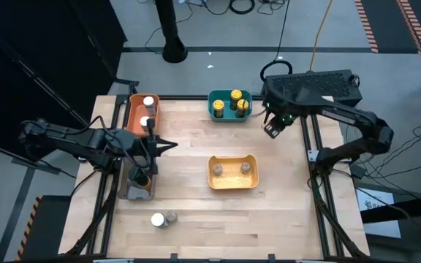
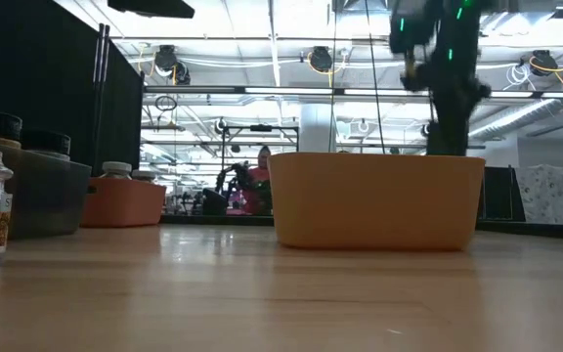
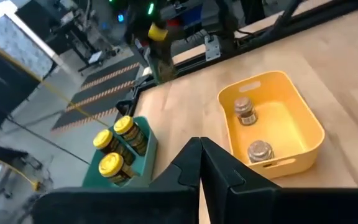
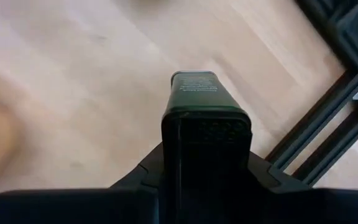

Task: Sort spices by type
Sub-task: Put the black seasoning can into the black bin

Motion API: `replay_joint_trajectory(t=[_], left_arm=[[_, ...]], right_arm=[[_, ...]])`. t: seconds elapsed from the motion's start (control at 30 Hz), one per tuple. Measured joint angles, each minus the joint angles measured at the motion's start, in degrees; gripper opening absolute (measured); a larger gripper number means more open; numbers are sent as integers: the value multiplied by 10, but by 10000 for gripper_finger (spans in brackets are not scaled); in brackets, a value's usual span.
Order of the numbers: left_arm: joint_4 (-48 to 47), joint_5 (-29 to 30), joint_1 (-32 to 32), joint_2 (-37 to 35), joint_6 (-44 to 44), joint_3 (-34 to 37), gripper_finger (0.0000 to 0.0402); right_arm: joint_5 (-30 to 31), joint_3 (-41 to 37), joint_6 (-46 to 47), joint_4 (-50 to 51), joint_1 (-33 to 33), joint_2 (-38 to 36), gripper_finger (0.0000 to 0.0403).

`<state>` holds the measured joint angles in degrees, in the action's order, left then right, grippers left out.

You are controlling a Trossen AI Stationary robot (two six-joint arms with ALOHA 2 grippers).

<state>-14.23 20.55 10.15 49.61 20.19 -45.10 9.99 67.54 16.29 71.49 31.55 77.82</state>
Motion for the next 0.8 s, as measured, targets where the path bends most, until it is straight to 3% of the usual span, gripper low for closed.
replay_joint_trajectory(t=[0.17,0.37,0.53,0.8], left_arm=[[21,1,0,26,-34,0,9],[62,2,0,72,-34,0,9],[83,-16,0,107,-49,0,39],[94,-27,0,154,-94,0,170]], right_arm=[[36,66,105,6,-175,-15,97],[79,126,129,-83,-345,54,97],[81,177,80,-155,-406,138,97],[91,269,-6,-208,-423,250,97]])
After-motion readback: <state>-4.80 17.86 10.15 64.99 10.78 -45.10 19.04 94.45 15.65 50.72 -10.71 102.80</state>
